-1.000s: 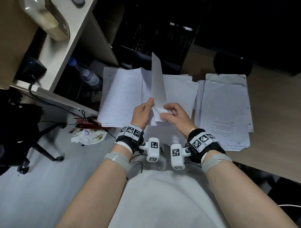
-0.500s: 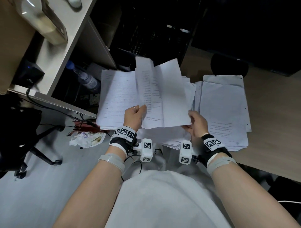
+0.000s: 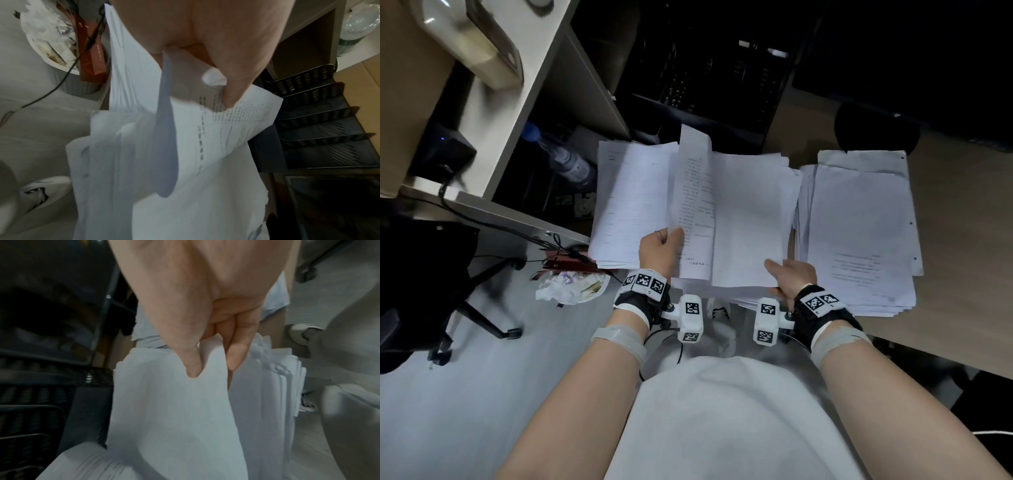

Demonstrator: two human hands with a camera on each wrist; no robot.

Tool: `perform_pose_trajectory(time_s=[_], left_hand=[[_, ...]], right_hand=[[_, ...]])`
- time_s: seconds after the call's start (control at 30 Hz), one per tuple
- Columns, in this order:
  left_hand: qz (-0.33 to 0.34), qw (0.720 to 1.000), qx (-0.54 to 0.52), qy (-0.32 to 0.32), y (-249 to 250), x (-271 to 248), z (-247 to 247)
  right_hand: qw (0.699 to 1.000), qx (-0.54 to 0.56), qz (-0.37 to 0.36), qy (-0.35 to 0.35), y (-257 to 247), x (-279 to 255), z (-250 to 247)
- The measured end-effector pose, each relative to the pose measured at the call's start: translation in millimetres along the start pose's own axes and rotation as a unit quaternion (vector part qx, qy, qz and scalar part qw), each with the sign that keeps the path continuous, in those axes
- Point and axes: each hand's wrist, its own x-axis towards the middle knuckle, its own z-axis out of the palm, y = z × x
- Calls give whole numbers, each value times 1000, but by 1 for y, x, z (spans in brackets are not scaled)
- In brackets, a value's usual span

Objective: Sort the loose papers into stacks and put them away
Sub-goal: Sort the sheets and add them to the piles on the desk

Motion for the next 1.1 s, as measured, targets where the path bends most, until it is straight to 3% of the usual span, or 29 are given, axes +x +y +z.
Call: perform_pose_trajectory(time_s=[0.17,0.27,0.37,0.47,0.53,0.63,0.77,1.03,1.1], left_hand=[[10,999,25,42,-4,6,-9],[0,998,-15,60,13,-1,-2],[6,1000,-17,14,31,-6,15],[74,996,8,-52,46,-15,42],[111,987,12,-112,54,-25,64],[151,974,29,-166,58,-33,98],[179,958,85,-205,63,-46,137],[144,943,120,-275,74,-75,216],[74,944,108,-302,82,-93,243]], right_hand=[[998,-51,0,29,13,8,10],[999,-37,-13,-1,7,3,14],[998,-38,-48,-1,2,-4,5],[996,-22,-84,30,-10,-12,-20],[993,92,-72,-23,-25,-23,-44],[957,263,-30,-121,-39,-34,-85],[967,232,-61,-87,-37,-28,-133],[971,185,-101,-117,-21,2,-202],[969,186,-118,-114,-20,14,-224]])
